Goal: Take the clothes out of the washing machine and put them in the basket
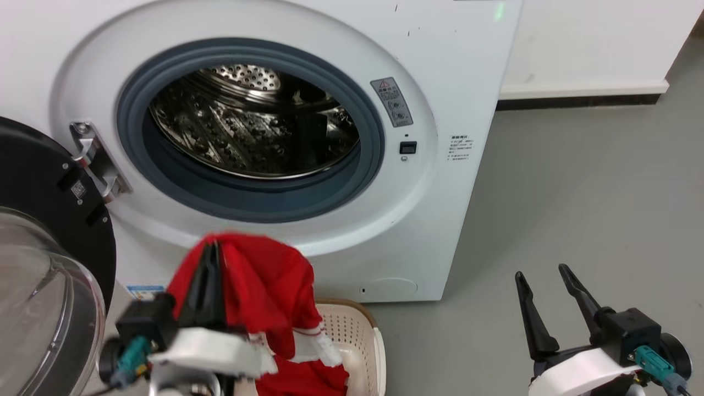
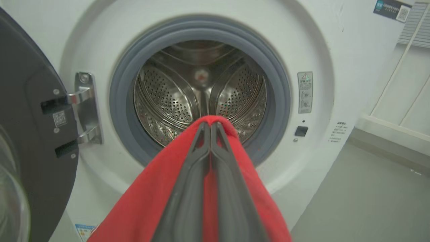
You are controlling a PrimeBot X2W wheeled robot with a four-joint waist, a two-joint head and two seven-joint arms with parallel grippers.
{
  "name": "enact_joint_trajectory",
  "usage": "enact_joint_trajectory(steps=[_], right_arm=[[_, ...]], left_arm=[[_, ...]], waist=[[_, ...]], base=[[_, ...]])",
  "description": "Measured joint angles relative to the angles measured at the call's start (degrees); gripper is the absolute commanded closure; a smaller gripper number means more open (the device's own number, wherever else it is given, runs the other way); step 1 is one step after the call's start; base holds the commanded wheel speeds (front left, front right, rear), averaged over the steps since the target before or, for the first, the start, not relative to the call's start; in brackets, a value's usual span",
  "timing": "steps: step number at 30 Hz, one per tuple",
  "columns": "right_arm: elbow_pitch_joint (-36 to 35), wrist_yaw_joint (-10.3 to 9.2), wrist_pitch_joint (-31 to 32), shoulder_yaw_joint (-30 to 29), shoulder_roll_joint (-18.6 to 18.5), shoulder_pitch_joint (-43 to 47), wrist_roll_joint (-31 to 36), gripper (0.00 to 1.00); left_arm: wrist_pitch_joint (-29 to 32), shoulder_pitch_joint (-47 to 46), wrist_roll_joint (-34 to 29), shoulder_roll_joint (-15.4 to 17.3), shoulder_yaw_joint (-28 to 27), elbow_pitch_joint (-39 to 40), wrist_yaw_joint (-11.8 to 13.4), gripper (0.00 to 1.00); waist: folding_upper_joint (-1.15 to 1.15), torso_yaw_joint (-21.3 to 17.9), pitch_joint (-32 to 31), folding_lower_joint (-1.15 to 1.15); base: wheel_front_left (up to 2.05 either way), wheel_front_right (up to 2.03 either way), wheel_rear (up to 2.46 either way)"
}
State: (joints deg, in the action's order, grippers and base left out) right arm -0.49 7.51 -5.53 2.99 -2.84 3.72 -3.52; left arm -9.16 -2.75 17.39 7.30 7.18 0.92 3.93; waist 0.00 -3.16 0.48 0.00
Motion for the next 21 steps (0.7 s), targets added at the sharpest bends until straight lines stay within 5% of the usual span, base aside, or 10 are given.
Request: enact_joint_trajectory(steps=[9,21], right_arm=[[0.2,0.0,-1.0,0.5,0.0,-3.0,-0.5,0.0],[0.0,0.0,-2.0,3.0,0.0,-10.0,0.3,0.0]], left_arm=[[-4.6,4.5,6.5,-3.5,-0.1,-14.9,-0.3,1.0],[-5.8,-11.9,7.1,-4.3,-2.5,-37.6,-3.2,1.0]], waist=[[0.0,0.5,7.3,0.01],[0.0,1.4,21.3,0.02]], base=[[0.0,0.0,0.0],[0.0,0.0,0.0]])
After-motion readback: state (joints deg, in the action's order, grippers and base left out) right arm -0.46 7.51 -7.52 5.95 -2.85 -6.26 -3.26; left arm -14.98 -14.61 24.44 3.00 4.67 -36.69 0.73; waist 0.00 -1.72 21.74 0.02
